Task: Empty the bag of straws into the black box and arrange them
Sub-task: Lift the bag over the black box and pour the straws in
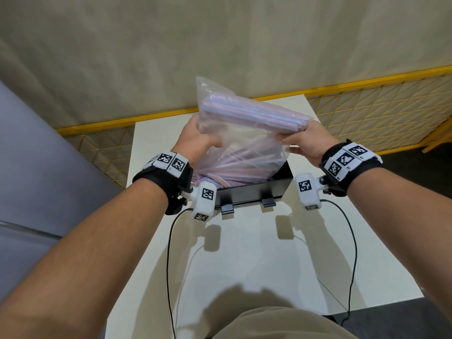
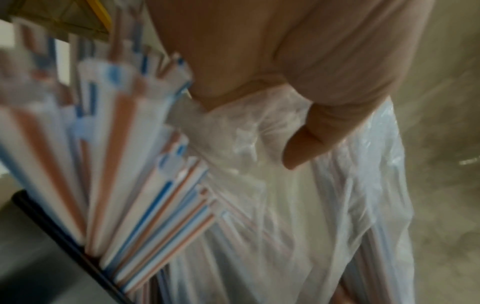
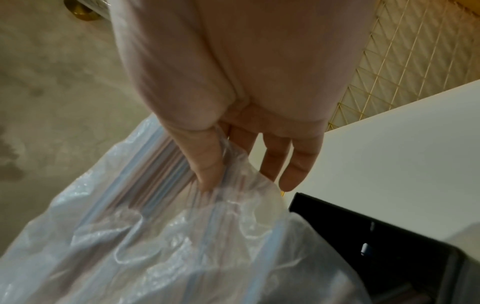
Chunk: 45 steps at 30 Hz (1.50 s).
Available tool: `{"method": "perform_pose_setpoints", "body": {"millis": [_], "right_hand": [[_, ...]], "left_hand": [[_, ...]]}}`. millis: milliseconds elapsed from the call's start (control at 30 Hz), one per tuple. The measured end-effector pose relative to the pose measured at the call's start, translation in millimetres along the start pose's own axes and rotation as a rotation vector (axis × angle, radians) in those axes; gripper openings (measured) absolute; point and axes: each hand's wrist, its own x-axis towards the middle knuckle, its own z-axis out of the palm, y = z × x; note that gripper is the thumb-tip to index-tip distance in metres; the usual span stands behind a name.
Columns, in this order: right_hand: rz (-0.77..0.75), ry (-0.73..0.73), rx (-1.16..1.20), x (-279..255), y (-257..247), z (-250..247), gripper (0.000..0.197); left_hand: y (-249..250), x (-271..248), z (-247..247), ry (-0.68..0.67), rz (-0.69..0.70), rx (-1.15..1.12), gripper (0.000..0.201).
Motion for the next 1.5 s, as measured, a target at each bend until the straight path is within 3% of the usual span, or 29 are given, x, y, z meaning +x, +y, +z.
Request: {"method": "perform_pose_setpoints", "body": {"millis": [133,267,567,667,833,1067,1233,1367,1500], "right_hand": [[0.024,-0.018,-0.050,-0.6,1.0,-4.8,0.058],[0.009,-0.040,-0.142,1.7,0.6,-4.3,0.053],[-0.100,0.032,-0.335,0.6,-4.8,-6.2,0.045],[-0.101,0.053,-0.349,-1.7,-3.3,-6.0,0.042],[-0.230,0.112,-0.362,-2.5,-2.8,-3.6,0.048],[-0.187,0.035,-0.397,-0.2,-4.7,-3.4,0.044],[-0.269,0.031,-0.446,-3.2,-9.8,-1.4,0.043],[-0.239,-0.031,-0.326,-3.6,-12.0,3.2,0.052],[-0.146,-0.040,-0.303,-2.5,-4.8,6.7,0.046]], "left_hand": [[4.1,-1.2,-4.8,0.000,-0.067,-0.271,0.079],[11.2,-1.5,-5.1,-0.025,-0.053,-0.266,0.091],[8.3,1.0,1.8,0.076,0.058,-0.166,0.051],[8.6,1.7,2.9,0.076,0.081,-0.177,0.057],[12.1,-1.9,4.0,0.078,0.102,-0.205,0.055],[13.2,-4.1,7.2,0.096,0.117,-0.219,0.071],[17.3,-4.7,9.5,0.097,0.120,-0.191,0.074],[17.6,-3.9,10.4,0.118,0.166,-0.192,0.055],[16.0,-2.4,9.0,0.130,0.209,-0.204,0.029]]}}
